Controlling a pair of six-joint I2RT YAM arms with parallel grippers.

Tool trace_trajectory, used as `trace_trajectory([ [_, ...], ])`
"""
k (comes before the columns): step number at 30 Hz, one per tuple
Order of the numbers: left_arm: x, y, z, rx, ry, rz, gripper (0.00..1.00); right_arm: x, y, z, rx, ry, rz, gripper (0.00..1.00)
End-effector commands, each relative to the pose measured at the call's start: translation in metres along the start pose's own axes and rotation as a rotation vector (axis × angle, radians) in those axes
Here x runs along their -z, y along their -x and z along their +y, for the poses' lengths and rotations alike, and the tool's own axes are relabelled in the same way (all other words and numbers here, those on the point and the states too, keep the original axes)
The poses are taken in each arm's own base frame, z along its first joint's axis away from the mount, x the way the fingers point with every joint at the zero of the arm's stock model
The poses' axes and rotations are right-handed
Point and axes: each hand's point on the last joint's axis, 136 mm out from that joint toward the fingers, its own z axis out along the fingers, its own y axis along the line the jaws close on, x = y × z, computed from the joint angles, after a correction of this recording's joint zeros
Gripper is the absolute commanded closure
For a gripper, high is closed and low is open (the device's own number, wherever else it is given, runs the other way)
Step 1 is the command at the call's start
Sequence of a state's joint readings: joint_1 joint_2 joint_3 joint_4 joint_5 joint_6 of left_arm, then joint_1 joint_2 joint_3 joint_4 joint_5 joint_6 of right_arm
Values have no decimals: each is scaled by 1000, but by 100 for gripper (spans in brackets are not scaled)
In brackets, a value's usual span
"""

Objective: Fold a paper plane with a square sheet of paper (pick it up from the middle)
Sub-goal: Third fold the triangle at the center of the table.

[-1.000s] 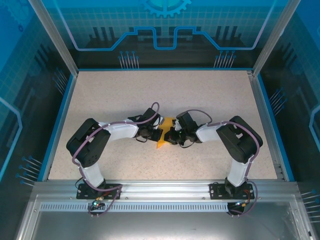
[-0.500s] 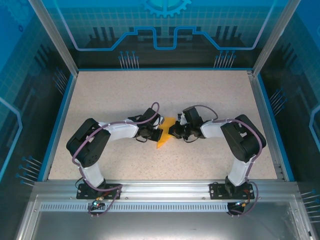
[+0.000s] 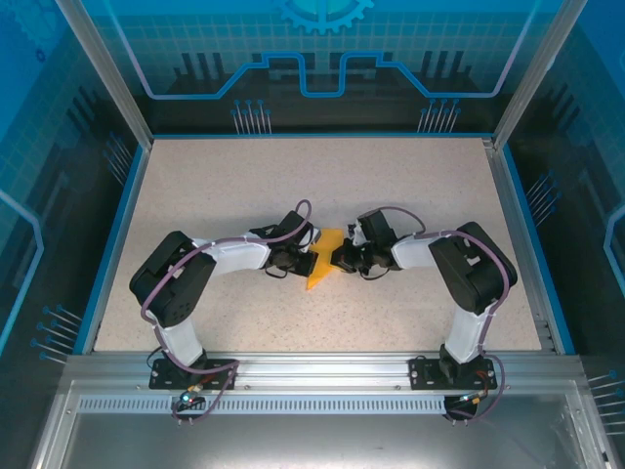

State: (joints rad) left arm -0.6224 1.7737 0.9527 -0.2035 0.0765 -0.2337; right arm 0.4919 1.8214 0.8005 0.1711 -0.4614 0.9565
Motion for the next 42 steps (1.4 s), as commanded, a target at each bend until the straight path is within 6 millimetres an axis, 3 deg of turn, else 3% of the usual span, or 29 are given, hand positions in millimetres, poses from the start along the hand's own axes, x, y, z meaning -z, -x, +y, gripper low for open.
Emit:
trace_trajectory([
  [1,-3,-10,8,7,20,48,100,16,15,8,21,21,-30,94],
  [4,-3,-10,8,6,20,47,100,13,15,3,15,16,-15,95],
  [13,-3,-12,9,6,23,47,100,1,7,-44,-60,-120,3,98],
  [23,-2,-12,9,5,23,47,100,25,27,-6,-10,-3,-46,95],
  [27,-3,-11,8,5,21,47,100,16,25,-15,-22,-12,-14,96],
  [35,-2,-12,9,5,22,48,100,9,14,-55,-77,-160,6,98],
  [37,-2,-12,9,3,23,47,100,12,14,-50,-68,-147,0,99],
  [42,-1,-12,9,5,23,48,100,28,22,-8,13,-59,-33,97],
])
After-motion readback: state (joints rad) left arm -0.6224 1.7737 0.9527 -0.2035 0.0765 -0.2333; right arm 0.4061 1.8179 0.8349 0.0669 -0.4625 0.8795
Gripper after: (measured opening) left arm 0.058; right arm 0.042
